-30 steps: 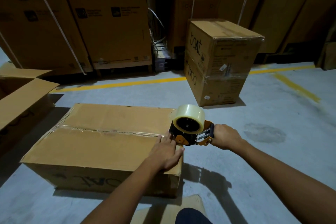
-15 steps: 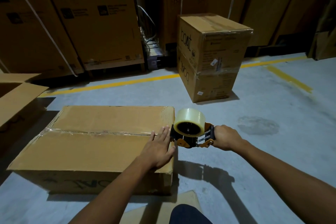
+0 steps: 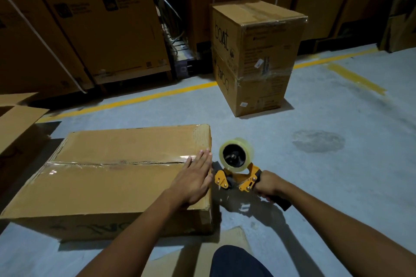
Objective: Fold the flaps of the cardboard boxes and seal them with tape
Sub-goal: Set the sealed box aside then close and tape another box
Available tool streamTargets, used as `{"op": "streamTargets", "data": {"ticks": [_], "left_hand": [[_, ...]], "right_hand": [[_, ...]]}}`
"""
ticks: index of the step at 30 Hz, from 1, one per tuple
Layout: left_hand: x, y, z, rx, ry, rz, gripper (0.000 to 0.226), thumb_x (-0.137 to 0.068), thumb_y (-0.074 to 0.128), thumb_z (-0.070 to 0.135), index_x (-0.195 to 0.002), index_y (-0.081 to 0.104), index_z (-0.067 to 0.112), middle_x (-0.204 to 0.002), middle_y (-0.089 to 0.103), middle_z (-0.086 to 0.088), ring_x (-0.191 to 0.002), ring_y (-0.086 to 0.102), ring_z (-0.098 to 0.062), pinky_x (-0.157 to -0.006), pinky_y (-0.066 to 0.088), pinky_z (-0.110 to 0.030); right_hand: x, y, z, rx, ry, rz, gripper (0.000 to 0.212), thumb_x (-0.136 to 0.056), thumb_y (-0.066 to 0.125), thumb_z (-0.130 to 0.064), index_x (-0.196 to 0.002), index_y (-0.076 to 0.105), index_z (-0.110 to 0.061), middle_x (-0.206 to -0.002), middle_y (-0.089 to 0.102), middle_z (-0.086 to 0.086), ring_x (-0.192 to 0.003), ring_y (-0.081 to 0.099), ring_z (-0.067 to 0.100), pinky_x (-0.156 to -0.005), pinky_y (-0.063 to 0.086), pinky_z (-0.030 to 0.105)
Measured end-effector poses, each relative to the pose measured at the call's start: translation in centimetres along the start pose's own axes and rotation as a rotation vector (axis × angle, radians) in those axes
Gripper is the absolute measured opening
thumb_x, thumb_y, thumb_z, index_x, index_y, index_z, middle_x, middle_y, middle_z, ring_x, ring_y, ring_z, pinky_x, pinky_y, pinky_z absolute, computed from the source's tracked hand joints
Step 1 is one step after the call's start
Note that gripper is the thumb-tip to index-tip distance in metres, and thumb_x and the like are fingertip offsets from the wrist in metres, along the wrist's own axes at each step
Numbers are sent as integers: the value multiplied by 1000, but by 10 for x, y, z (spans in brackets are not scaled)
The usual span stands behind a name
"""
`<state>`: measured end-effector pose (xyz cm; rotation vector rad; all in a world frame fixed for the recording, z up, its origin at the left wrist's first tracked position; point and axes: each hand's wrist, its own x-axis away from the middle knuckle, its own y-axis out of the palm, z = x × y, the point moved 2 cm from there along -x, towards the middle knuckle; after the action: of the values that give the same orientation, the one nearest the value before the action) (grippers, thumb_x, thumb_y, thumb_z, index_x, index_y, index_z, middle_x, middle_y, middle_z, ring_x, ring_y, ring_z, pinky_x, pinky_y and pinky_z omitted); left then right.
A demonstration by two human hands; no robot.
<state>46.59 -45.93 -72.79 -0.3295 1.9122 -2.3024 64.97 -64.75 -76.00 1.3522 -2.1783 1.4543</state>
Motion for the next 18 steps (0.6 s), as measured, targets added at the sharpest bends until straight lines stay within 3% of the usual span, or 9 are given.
{"op": "streamTargets", "data": {"ticks": [3, 5, 9, 14, 18], "left_hand": [[-4, -4, 0, -37, 118, 46, 56, -103, 22, 39, -156, 25, 23, -166, -1, 8, -151, -15, -9, -123, -9, -37], [-10, -9, -1, -28, 161, 71, 56, -99, 20, 42, -143, 47, 21, -164, 22, 6, -153, -5, -12, -123, -6, -38], [-26, -14, -5, -43, 205, 85, 59, -96, 17, 46, -112, 68, 20, -125, 61, 4, -149, 22, -18, -125, 1, -39], [-46, -6, -11, -15, 207, 89, 57, -96, 23, 45, -81, 72, 21, -94, 55, 8, -143, 31, -18, -124, 9, -42], [-56, 2, -11, 5, 168, 63, 61, -91, 20, 50, -74, 72, 21, -97, 57, 7, -148, 25, -17, -123, 8, -44]], "right_hand": [[-7, 3, 6, -164, 31, 22, 19, -79, 59, -2, -62, 55, -5, -52, 53, 11, -40, 49, 21, -45, 43, 26], [-13, 10, 6, -263, 61, 7, 23, -81, 60, -2, -59, 54, -5, -51, 51, 12, -39, 48, 21, -44, 44, 27], [-28, 34, 12, -473, 111, -36, 20, -87, 61, -5, -68, 55, -6, -53, 52, 9, -41, 49, 18, -47, 45, 27], [-49, 53, 33, -788, 202, -22, 9, -88, 61, 0, -79, 59, 1, -56, 54, 15, -45, 51, 25, -47, 44, 31], [-63, 67, 51, -956, 345, -11, 20, -84, 58, 0, -69, 48, -8, -55, 39, 8, -42, 38, 21, -47, 34, 29]]}}
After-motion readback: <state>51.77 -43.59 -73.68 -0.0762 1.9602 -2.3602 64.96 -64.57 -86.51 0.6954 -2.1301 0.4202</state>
